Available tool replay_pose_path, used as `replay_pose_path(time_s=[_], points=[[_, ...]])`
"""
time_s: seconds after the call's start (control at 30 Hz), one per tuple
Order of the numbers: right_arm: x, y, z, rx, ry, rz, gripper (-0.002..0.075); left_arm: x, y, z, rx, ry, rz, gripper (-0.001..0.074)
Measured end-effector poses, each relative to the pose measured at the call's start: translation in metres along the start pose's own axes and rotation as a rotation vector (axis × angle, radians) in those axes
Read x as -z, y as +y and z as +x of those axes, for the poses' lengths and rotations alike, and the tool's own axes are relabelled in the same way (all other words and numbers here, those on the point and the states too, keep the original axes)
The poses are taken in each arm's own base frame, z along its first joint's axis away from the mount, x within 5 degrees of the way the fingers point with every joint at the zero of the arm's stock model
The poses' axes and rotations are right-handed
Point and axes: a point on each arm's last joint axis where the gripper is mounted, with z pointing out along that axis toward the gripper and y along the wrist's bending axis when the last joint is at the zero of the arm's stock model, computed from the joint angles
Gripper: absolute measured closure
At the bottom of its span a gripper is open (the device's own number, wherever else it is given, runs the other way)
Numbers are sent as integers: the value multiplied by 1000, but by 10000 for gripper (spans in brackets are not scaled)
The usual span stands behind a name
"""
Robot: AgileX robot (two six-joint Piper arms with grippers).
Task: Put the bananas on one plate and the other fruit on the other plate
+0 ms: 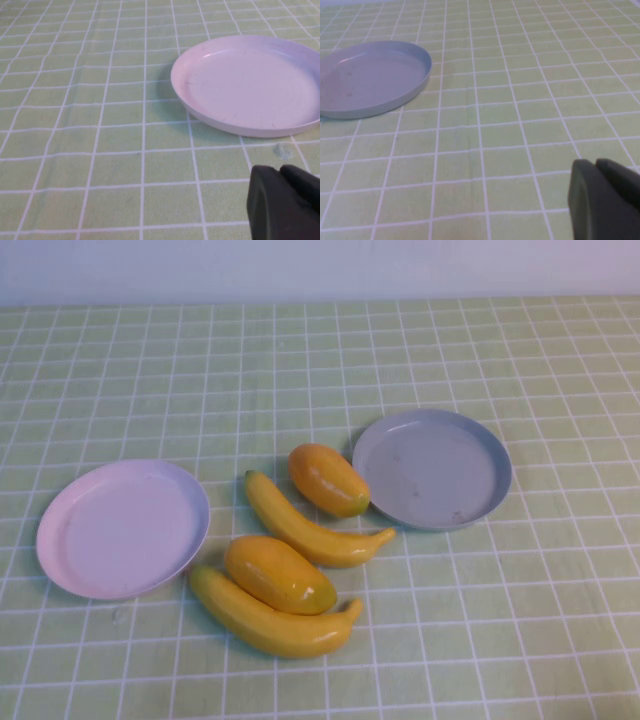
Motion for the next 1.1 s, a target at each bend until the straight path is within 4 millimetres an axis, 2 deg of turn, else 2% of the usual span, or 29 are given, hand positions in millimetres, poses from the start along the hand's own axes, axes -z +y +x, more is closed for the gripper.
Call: replay_pose_path(time_s=[0.3,0.57,0.67,0.93,1.1], points=[[0,0,0,0,0,0,741,0,0,0,0,0,0,733],[0,0,0,0,0,0,741,0,-2,-3,80,-32,18,733],[0,0,0,0,0,0,741,0,-3,-5,184,-50,39,733],[0,0,0,0,0,0,741,2,-8,-15,649,-132,144,733],[0,0,0,0,0,0,741,2,-8,-20,731,-175,161,733]])
